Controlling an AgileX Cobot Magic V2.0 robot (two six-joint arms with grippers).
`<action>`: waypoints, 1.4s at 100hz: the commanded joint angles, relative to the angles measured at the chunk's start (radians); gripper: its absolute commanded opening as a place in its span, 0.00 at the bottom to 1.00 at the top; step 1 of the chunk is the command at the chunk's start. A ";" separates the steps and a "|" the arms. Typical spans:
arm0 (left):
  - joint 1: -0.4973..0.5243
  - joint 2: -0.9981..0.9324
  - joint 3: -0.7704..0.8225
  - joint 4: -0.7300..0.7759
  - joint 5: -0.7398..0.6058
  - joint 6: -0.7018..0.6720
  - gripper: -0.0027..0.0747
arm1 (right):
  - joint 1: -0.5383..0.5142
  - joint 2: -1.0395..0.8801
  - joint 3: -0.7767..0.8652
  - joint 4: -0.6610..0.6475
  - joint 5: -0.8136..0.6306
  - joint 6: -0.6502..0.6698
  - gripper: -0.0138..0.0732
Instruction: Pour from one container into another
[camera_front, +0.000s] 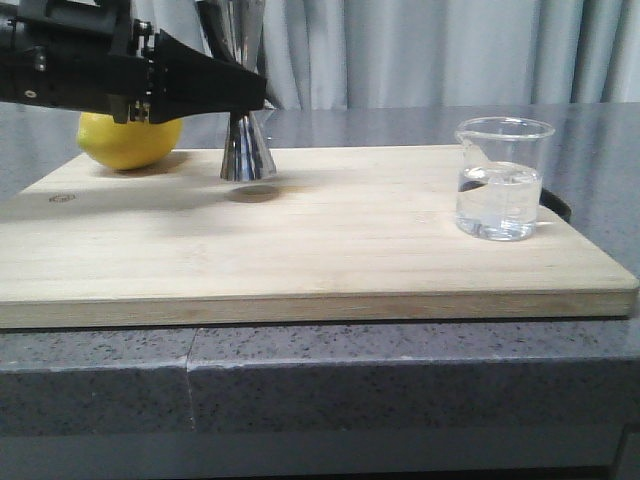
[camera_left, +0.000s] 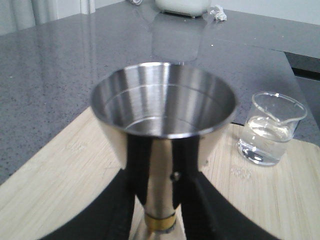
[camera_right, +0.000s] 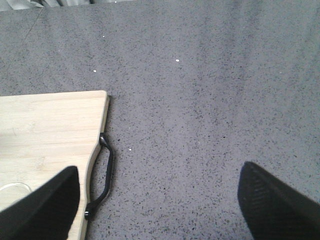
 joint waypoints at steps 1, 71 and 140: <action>-0.007 -0.078 -0.031 -0.074 0.124 -0.011 0.28 | 0.002 -0.002 -0.034 -0.012 -0.073 -0.016 0.83; -0.007 -0.106 -0.031 -0.069 0.115 -0.003 0.28 | 0.335 0.143 0.056 0.009 -0.479 -0.061 0.83; -0.007 -0.106 -0.031 -0.069 0.115 -0.003 0.28 | 0.328 0.165 0.467 0.007 -1.010 -0.072 0.83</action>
